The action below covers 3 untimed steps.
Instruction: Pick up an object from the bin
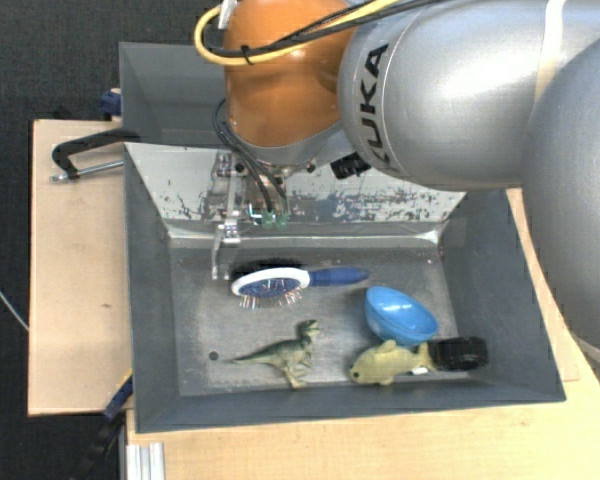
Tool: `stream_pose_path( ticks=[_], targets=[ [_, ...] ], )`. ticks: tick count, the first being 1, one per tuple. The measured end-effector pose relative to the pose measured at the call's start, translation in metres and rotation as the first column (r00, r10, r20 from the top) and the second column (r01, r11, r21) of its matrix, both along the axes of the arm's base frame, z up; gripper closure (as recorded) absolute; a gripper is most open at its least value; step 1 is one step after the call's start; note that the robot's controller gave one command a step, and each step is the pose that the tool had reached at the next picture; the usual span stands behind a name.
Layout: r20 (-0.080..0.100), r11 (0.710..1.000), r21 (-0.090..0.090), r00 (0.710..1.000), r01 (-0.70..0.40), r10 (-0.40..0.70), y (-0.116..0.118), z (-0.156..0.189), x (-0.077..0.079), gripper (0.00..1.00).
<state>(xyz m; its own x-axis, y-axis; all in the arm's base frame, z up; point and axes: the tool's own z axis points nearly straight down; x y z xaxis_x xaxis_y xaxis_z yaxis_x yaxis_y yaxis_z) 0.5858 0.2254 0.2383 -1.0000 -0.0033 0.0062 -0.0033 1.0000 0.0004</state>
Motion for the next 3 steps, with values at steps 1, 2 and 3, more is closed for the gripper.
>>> stream_pose_path(
  ticks=[1, 2, 3],
  targets=[
    [0.003, 1.0, -0.001, 1.0, 0.013, -0.013, -0.088, -0.149, -0.043, 0.0],
    [0.015, 0.977, 0.001, 0.977, -0.214, 0.214, -0.056, -0.165, -0.025, 0.0],
    [0.023, 0.93, 0.0, 0.929, -0.369, 0.369, -0.119, -0.164, -0.06, 0.0]
  ],
)
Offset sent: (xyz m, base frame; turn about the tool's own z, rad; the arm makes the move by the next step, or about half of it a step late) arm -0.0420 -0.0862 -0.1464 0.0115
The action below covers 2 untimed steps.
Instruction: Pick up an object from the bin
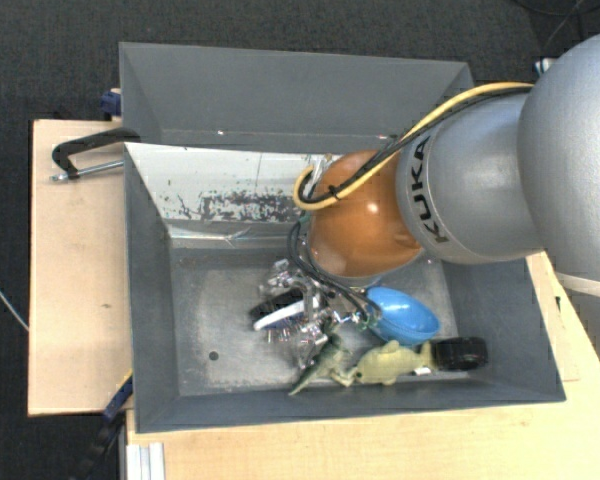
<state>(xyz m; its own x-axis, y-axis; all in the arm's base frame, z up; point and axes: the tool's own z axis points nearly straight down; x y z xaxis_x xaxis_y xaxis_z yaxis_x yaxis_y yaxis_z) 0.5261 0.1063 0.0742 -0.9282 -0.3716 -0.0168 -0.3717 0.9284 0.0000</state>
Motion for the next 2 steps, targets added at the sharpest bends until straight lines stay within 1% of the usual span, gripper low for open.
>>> stream_pose_path(
  ticks=[1, 2],
  targets=[
    [0.006, 1.0, 0.001, 1.0, 0.0, 0.0, 0.001, 0.002, 0.002, 1.0],
    [-0.003, 1.0, -0.002, 1.0, -0.007, 0.007, 0.006, 0.158, 0.019, 1.0]
  ],
)
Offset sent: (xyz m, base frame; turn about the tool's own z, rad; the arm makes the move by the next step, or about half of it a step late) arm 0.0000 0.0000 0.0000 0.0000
